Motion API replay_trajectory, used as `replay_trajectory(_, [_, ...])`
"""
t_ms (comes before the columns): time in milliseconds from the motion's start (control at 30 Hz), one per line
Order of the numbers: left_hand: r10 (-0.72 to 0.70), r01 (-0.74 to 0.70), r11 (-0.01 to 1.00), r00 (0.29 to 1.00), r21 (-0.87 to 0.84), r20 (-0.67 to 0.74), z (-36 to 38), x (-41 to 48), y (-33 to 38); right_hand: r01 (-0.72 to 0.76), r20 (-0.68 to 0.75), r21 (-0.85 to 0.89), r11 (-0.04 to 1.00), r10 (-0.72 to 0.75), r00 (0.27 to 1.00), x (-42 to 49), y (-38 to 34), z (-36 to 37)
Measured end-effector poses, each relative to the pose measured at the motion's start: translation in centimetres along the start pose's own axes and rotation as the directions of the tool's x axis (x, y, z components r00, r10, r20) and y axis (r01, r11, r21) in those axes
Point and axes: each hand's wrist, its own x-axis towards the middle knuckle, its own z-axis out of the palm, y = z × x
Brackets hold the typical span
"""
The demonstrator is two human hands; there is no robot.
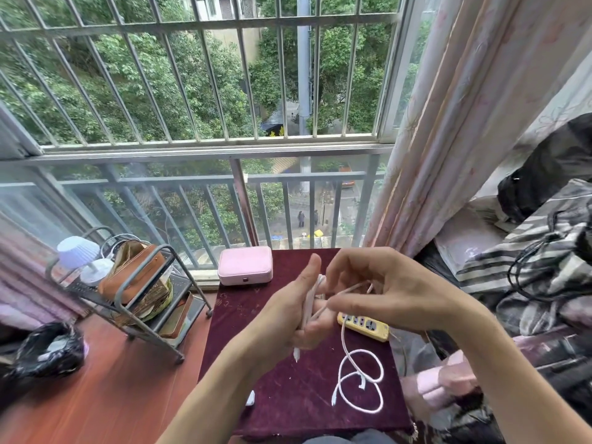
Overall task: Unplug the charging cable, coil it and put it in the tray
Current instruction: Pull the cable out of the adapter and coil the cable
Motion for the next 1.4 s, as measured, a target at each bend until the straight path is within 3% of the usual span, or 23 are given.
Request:
replay_trajectory(67, [0.021,-0.020,0.993,1.000,-0.119,0.010,-0.4,-0.2,0.1,-0.024,-0.039,0.102,0.995,0.028,0.999,-0.3,1.0,-0.1])
replay_trajectory(167, [0.056,-0.079,0.982,0.990,-0.171,-0.132,-1.2,-0.4,0.2,-0.051,-0.106,0.108,0.993,0.063,0.992,-0.9,2.2,0.3])
replay_trajectory(267, [0.049,-0.058,0.998,0.980,-0.039,-0.195,-1.4,-0.3,0.2,-0.078,-0.145,0.084,0.993,0.090,0.985,-1.1,2.6,0.5])
replay_trajectory(400, [0.010,0.023,0.980,0.986,0.199,-0.166,-0.3,-0.1,-0.3,-0.046,-0.130,0.039,0.998,0.051,0.990,-0.7,1.7,0.3])
replay_trajectory(500, [-0.078,0.096,0.973,0.992,0.210,-0.095,0.5,-0.2,-0.6,-0.029,-0.110,0.023,0.999,0.031,0.993,-0.2,1.1,0.0])
replay_trajectory(633, [-0.053,0.053,0.961,0.999,0.271,-0.007,1.3,-0.5,-0.1,-0.004,-0.071,0.002,1.000,0.005,0.997,0.2,1.3,-0.5])
replay_trajectory(767, [0.014,-0.018,0.999,0.993,0.030,0.120,1.7,-1.0,0.0,0.061,-0.036,0.247,0.967,-0.053,0.998,0.9,2.1,-0.6])
replay_trajectory(900, [0.114,-0.061,0.950,0.981,-0.307,0.158,1.8,-1.1,0.0,0.106,-0.178,0.514,0.851,-0.015,0.984,1.8,3.9,1.4])
replay_trajectory(1033, [0.101,-0.083,0.952,0.994,-0.296,0.048,1.6,-1.2,0.1,0.101,-0.255,0.655,0.749,0.093,0.963,1.9,5.4,3.6])
replay_trajectory(1233, [0.050,0.006,0.943,0.986,-0.333,0.158,1.9,-1.5,0.2,0.088,-0.322,0.648,0.756,0.168,0.932,1.7,5.7,4.6])
replay_trajectory(1400, [0.023,0.023,0.940,0.991,-0.342,0.129,2.5,-1.5,-0.2,0.119,-0.388,0.608,0.785,0.164,0.907,1.5,5.6,4.7])
